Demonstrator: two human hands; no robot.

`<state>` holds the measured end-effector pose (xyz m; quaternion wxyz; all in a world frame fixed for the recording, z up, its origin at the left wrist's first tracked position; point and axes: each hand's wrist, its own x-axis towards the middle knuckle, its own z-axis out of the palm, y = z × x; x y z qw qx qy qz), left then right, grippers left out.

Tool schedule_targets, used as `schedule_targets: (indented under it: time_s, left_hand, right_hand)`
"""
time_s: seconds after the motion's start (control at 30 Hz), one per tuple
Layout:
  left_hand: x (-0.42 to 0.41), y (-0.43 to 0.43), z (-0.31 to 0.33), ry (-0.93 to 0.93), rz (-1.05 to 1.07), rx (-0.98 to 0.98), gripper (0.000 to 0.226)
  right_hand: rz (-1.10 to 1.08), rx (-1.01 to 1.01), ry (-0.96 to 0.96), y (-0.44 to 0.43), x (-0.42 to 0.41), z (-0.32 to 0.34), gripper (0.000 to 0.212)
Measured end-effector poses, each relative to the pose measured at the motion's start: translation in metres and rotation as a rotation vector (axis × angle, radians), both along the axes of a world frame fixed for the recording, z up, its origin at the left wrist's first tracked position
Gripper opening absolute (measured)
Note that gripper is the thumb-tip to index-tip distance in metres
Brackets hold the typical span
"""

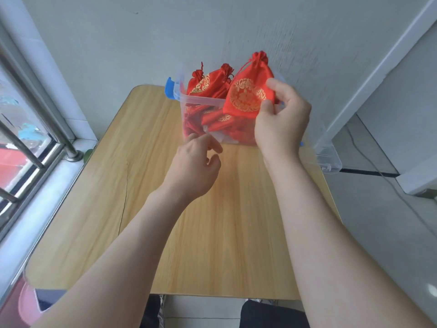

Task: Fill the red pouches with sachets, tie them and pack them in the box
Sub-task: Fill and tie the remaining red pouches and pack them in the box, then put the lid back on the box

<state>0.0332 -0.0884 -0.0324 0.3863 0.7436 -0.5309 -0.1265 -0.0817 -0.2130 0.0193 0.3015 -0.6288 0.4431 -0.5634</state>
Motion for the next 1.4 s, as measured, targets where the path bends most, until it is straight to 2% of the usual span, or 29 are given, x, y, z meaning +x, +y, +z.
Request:
schedule_targets:
  time_s: [0.1, 0.17, 0.3, 0.37, 0.47, 0.6, 0.7, 0.8, 0.9, 0.93, 1.0, 1.07, 1.13, 1.27, 1.4]
  left_hand:
    - [-0.001, 0.001, -0.002, -0.037, -0.054, 0.085, 0.025]
    - [-0.002, 0.002, -0.002, -0.043, -0.071, 0.132, 0.027]
    - [-0.002, 0.001, -0.004, -0.038, -0.074, 0.167, 0.027]
    - [-0.002, 0.0, -0.005, -0.039, -0.071, 0.172, 0.027]
    - [-0.002, 0.0, -0.005, -0.041, -0.076, 0.169, 0.026]
    - [-0.003, 0.0, -0.006, -0.058, -0.093, 0.172, 0.027]
    - [-0.004, 0.0, -0.007, -0.073, -0.112, 0.176, 0.027]
    - [-0.005, -0.001, -0.007, -0.082, -0.118, 0.184, 0.027]
    - [-0.008, -0.001, -0.007, -0.09, -0.119, 0.181, 0.028]
    - [-0.009, -0.001, -0.007, -0.089, -0.118, 0.182, 0.027]
    - [-0.01, -0.002, -0.008, -0.088, -0.12, 0.181, 0.027]
    - [-0.013, -0.002, -0.008, -0.09, -0.129, 0.182, 0.026]
    - [-0.016, -0.003, -0.009, -0.097, -0.138, 0.182, 0.026]
    - [-0.021, -0.005, -0.01, -0.104, -0.153, 0.182, 0.026]
    - [-0.023, -0.006, -0.01, -0.102, -0.164, 0.189, 0.026]
  right_hand:
    - [-0.065, -0.018, 0.053, -0.019, 0.015, 0.014, 0.044]
    - [-0.077, -0.032, 0.179, -0.027, 0.02, 0.02, 0.043]
    - [-0.093, 0.019, 0.725, -0.035, 0.025, 0.02, 0.028]
    - [-0.151, 0.05, 0.899, -0.033, 0.028, 0.02, 0.029]
    - [-0.105, -0.045, 0.963, -0.031, 0.03, 0.013, 0.043]
    - [-0.009, -0.024, 1.135, -0.023, 0.029, 0.005, 0.064]
    - [0.034, 0.036, 1.138, -0.017, 0.027, 0.012, 0.066]
    - [0.052, -0.049, 1.018, -0.012, 0.019, 0.01, 0.051]
    - [-0.155, -0.215, 0.749, 0.003, 0.002, -0.004, 0.032]
    - [-0.247, -0.214, 0.682, 0.009, -0.004, -0.009, 0.028]
    - [-0.338, -0.059, 0.642, 0.013, -0.017, -0.018, 0.026]
    - [-0.321, 0.178, 0.702, 0.011, -0.031, -0.032, 0.027]
    - [-0.269, 0.291, 0.826, 0.011, -0.046, -0.051, 0.032]
    - [-0.175, 0.239, 1.021, 0.015, -0.061, -0.079, 0.037]
    - [-0.277, 0.17, 1.156, 0.009, -0.065, -0.081, 0.04]
